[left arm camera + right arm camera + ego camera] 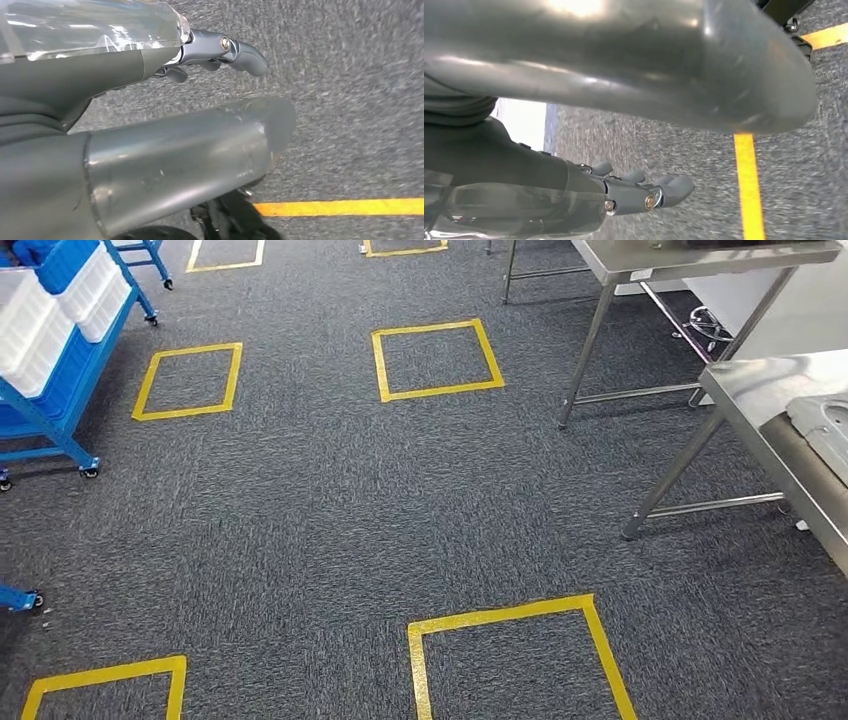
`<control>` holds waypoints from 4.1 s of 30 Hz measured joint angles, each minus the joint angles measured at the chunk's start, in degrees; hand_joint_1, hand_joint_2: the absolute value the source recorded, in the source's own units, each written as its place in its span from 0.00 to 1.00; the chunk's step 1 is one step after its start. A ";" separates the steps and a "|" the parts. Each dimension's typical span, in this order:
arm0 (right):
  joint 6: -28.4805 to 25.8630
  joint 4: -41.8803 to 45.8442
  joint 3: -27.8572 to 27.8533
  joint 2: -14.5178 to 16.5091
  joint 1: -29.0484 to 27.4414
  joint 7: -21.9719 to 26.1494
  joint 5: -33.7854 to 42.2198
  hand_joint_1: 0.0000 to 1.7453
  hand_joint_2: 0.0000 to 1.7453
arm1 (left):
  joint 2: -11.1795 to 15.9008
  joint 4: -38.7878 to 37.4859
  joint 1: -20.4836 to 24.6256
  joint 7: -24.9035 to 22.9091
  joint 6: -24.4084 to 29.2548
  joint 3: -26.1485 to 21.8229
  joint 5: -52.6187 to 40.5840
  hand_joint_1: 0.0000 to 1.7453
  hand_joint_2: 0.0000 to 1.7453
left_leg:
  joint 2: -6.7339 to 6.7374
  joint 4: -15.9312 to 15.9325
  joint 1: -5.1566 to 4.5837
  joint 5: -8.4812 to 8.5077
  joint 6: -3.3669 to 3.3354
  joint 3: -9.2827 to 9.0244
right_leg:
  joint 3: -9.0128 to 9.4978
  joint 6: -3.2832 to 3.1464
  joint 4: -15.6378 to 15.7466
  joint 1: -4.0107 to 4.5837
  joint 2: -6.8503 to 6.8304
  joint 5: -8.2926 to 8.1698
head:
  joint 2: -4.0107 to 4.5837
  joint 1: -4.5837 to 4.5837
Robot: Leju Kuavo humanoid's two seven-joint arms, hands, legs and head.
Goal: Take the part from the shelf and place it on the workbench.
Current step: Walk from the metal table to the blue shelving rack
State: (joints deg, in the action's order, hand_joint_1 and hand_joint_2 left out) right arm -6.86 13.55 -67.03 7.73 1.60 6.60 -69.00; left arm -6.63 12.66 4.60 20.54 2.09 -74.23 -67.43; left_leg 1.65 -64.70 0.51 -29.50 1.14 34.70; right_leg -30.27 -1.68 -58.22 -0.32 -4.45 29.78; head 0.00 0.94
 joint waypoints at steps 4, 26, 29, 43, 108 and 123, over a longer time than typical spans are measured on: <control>0.09 0.00 -0.61 -0.02 0.06 0.00 0.02 0.00 0.00 | -0.11 0.00 -0.07 1.21 0.07 0.05 -0.33 0.00 0.00 | 1.14 6.28 -0.84 1.73 -1.29 -2.78 | 0.64 1.04 0.06 0.29 -2.21 0.53 | 0.00 -0.19; -0.27 0.04 -1.90 0.38 0.07 -1.77 -0.96 0.00 0.00 | -1.35 0.90 -0.75 1.60 -0.37 1.62 -2.68 0.00 0.00 | -2.40 -8.01 0.25 -4.92 0.63 4.44 | -0.79 -0.24 -0.56 -0.55 3.03 -0.35 | 0.00 0.15; -0.25 0.04 -2.10 0.38 0.17 -2.32 -0.96 0.00 0.00 | -1.66 1.38 -1.03 1.60 -0.33 1.86 -3.20 0.00 0.00 | -1.58 -5.86 0.29 -2.33 0.67 3.16 | -0.50 -0.20 -0.57 -0.38 0.80 -0.04 | 0.00 0.17; 0.08 0.02 -2.46 0.75 0.38 -3.26 -0.98 0.00 0.00 | -3.41 3.48 -1.11 1.60 -0.32 2.85 -3.78 0.00 0.00 | -4.21 7.61 -0.26 2.96 -2.88 -3.37 | -6.78 2.38 -15.66 -0.64 4.28 7.24 | 0.00 -0.56; 2.20 0.11 -3.74 0.54 -0.08 -4.98 -4.56 0.00 0.00 | -8.78 12.26 -2.48 0.74 -2.43 2.56 -7.23 0.00 0.00 | -7.02 7.01 -0.25 3.23 -1.84 -3.23 | -2.51 2.26 -4.10 -1.21 6.91 -0.27 | 0.01 -0.71; 2.05 0.37 -5.05 0.63 -0.29 -4.46 -4.41 0.00 0.00 | -6.93 9.11 -2.28 2.02 -2.01 2.34 -8.16 0.00 0.00 | -1.52 0.86 -0.12 1.44 -0.02 -0.31 | 0.28 0.50 -0.54 -0.68 2.97 0.48 | 0.00 0.28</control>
State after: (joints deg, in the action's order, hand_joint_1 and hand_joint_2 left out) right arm -4.81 13.92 -72.08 8.37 1.32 2.14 -73.41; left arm -13.56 21.77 2.32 22.56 0.09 -71.89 -75.59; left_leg 0.13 -63.84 0.39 -28.06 1.11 34.39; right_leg -29.99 -1.18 -58.76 -1.00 -1.48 30.25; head 0.00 1.22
